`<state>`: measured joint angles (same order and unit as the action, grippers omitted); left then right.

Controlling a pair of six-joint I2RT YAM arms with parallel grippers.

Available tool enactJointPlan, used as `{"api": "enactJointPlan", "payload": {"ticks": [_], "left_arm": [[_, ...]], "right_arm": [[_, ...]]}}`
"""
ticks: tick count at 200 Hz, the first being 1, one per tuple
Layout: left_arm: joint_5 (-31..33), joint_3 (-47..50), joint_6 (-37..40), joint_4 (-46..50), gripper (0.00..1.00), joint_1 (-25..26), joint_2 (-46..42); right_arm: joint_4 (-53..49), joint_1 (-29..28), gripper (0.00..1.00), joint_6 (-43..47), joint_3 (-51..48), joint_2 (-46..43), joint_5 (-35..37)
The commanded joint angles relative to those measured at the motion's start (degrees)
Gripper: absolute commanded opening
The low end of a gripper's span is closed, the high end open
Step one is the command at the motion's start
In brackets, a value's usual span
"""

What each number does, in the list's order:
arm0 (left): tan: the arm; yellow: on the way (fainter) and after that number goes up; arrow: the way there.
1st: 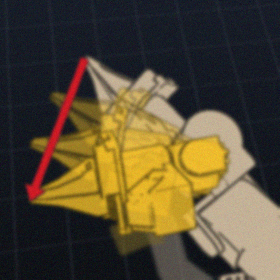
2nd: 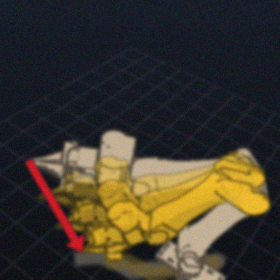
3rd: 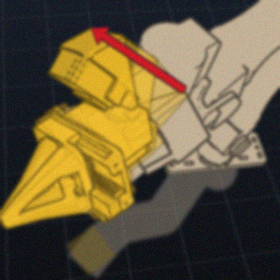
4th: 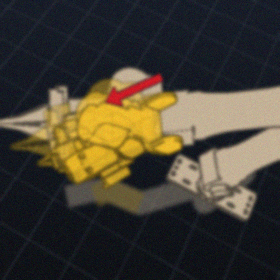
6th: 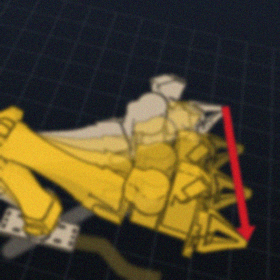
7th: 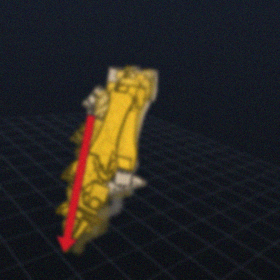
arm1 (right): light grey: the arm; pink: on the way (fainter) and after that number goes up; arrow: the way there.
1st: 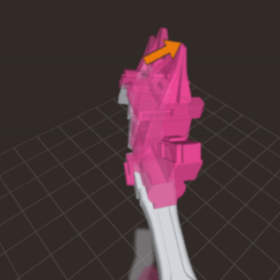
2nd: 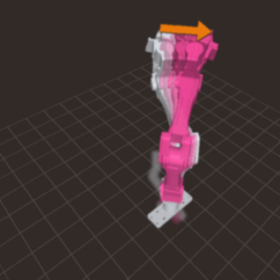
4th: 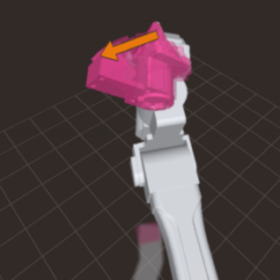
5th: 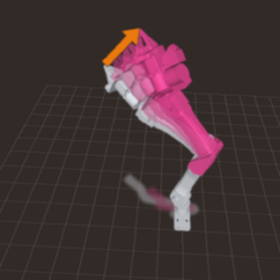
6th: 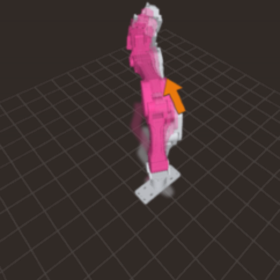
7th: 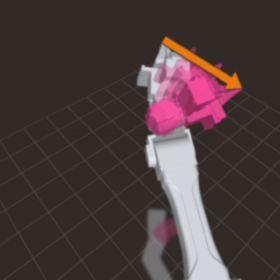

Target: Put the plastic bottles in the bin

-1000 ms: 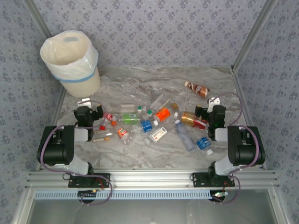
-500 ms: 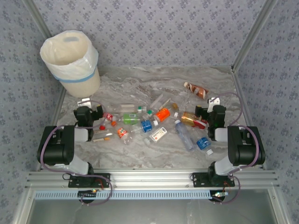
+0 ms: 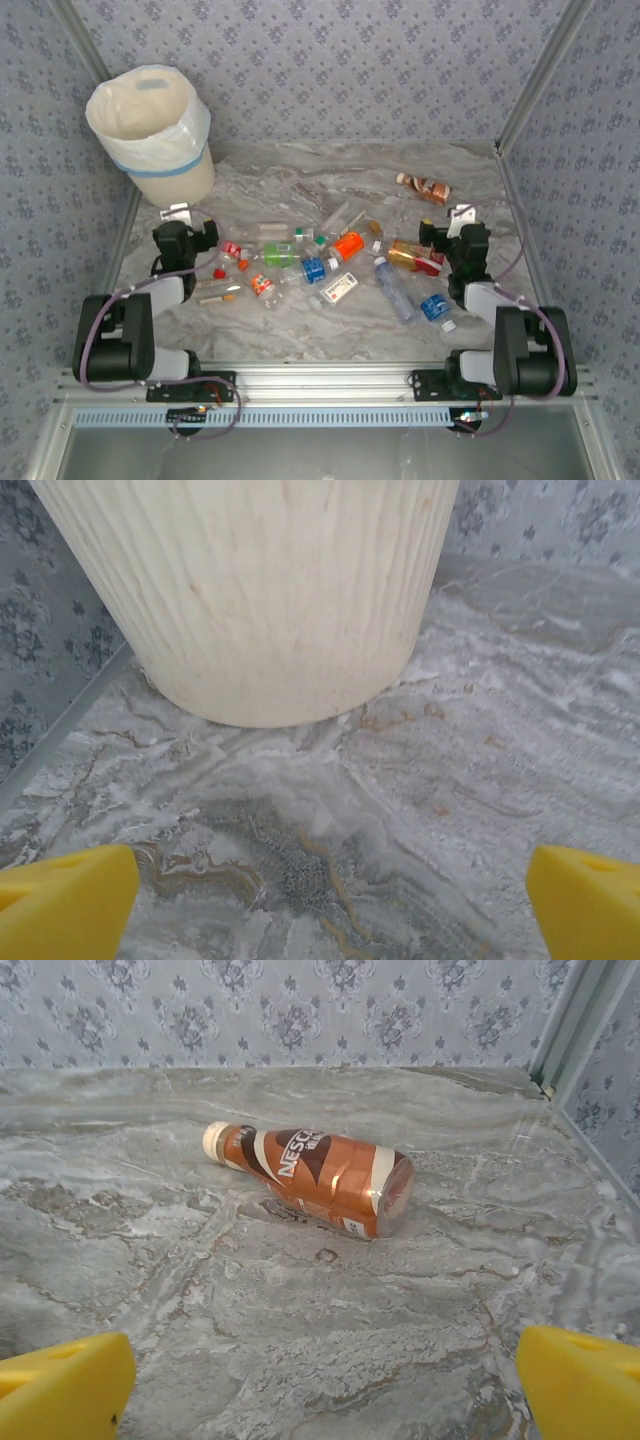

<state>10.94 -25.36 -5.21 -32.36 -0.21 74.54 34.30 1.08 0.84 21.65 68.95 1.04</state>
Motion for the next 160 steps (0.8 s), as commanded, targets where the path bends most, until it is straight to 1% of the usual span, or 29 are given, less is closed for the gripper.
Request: {"api": "enactJointPlan", "payload": {"ticks": [1,20,36,54,62,77,86,101,113,131,145,160], "left_arm": [[2.84,-3.27,-4.26,10.97,1.0,0.47,-4.38],[5.72,-7.73,-10.04,22.72,0.99,0.64,-8.27],[6.26,-9.75,-14.19,30.21,0.99,0.8,-11.05],[7.28,-11.76,-21.56,38.81,0.99,0.84,-13.38],[7.83,-13.14,-26.71,44.12,1.0,0.83,-14.1],[5.8,-15.9,-34.48,54.25,1.0,0.82,-15.27],[3.9,-17.34,-39.63,60.21,0.99,1.11,-16.1],[0.89,-18.75,-46.04,67.64,1.0,2.61,-17.41],[1.6,-20.09,-51.27,74.68,0.99,5.19,-18.23],[2.39,-22.12,-57.72,82.56,0.99,9.19,-18.37],[1.42,-22.8,-62.65,86.78,1.0,11.24,-17.91],[-0.1,-22.53,-67.5,89.39,1.0,11.98,-17.17]], "right_arm": [[-10.02,-0.34,1.0,-3.34,0.91,-5.95,1.44],[-17.9,-0.48,1.0,-6.45,1.8,-12.75,1.36],[-24.62,-0.53,1.0,-10.24,2.39,-18.82,1.6],[-32.31,-0.47,1.0,-13.92,3.19,-25.38,1.67],[-35.29,-0.47,1.0,-15.64,3.45,-28.12,1.87],[-40.84,-0.39,1.0,-18.73,4.01,-32.45,2.28],[-44.38,-0.31,1.0,-19.81,4.72,-34.3,1.27],[-48.25,-0.34,1.0,-20.68,5.94,-35.78,-1.84],[-50.37,-0.44,1.0,-21.11,6.83,-35.62,-4.79],[-51.95,-0.55,1.0,-22.79,7.84,-34.97,-7.5],[-52.23,-0.67,1.0,-24.05,8.53,-34.64,-9.92],[-52.63,-0.88,1.0,-24.9,9.07,-34.5,-11.87]]}}
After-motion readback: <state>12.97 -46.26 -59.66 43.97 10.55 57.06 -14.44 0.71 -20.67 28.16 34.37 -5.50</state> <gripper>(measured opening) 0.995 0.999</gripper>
